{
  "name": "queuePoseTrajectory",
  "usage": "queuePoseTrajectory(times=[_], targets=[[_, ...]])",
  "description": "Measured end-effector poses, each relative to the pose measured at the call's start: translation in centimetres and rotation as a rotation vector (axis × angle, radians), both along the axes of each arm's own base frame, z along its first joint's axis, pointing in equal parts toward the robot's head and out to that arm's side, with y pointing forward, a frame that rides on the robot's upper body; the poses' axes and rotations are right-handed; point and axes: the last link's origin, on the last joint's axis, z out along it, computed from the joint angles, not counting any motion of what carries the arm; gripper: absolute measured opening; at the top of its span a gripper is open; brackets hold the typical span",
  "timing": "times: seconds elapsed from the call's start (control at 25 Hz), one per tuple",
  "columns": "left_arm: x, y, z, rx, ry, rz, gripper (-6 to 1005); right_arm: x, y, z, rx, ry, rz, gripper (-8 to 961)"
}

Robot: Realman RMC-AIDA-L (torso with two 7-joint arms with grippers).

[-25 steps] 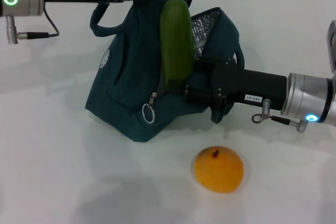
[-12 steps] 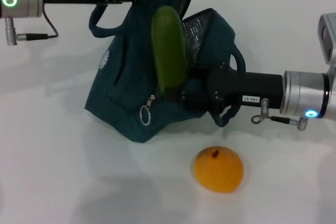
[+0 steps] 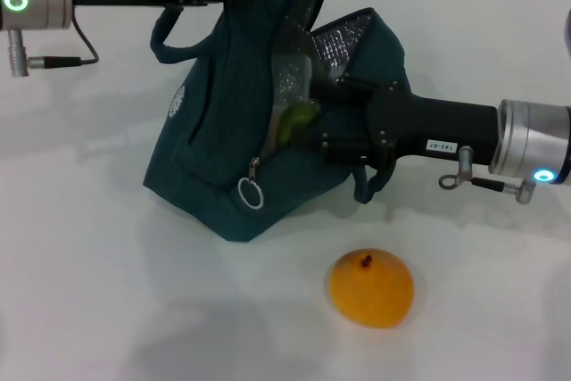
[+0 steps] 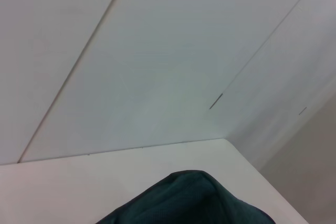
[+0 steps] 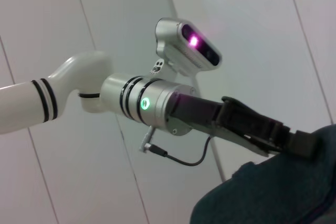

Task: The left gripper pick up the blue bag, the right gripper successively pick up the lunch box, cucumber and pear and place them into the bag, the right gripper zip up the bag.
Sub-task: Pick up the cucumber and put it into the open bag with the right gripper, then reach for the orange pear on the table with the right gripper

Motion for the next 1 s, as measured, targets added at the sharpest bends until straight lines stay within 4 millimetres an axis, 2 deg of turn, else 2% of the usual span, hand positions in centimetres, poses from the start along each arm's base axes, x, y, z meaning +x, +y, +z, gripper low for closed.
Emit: queuePoseTrajectory(times=[0.04, 0.24, 0.36, 0.44, 0.56, 0.6, 0.64, 0.76, 1.0], targets=[[0.0, 0.0, 0.0, 0.0, 0.0, -0.001, 51, 0.0, 0.0, 0.1, 0.003, 0.002, -0.002, 724], [0.1, 0.2, 0.0, 0.007, 0.001, 0.001, 51, 0.1, -0.3, 0.8, 0.004, 0.036, 0.024, 852], [0.0, 0.2, 0.0, 0.008, 0.0, 0.005, 50, 0.8, -1.4, 3.2, 0.029, 0.117, 0.088, 878], [-0.2, 0.3, 0.0, 0.011, 0.0, 0.013, 50, 1.9, -2.8, 5.5, 0.068, 0.187, 0.142, 879], [-0.4, 0.3, 0.0, 0.018, 0.001, 0.02, 50, 4.1, -5.0, 7.6, 0.105, 0.21, 0.177, 877], [-0.5, 0.3, 0.1, 0.021, 0.001, 0.023, 50, 4.1, -5.0, 7.6, 0.105, 0.21, 0.177, 877], [-0.7, 0.3, 0.1, 0.025, 0.002, 0.028, 51, 5.9, -6.3, 8.0, 0.115, 0.179, 0.152, 876], [-1.0, 0.3, 0.1, 0.035, 0.002, 0.04, 51, 7.8, -8.0, 7.8, 0.104, 0.126, 0.123, 874], [-1.3, 0.3, 0.2, 0.036, 0.002, 0.047, 51, 8.7, -9.0, 5.7, 0.017, 0.026, 0.12, 873]])
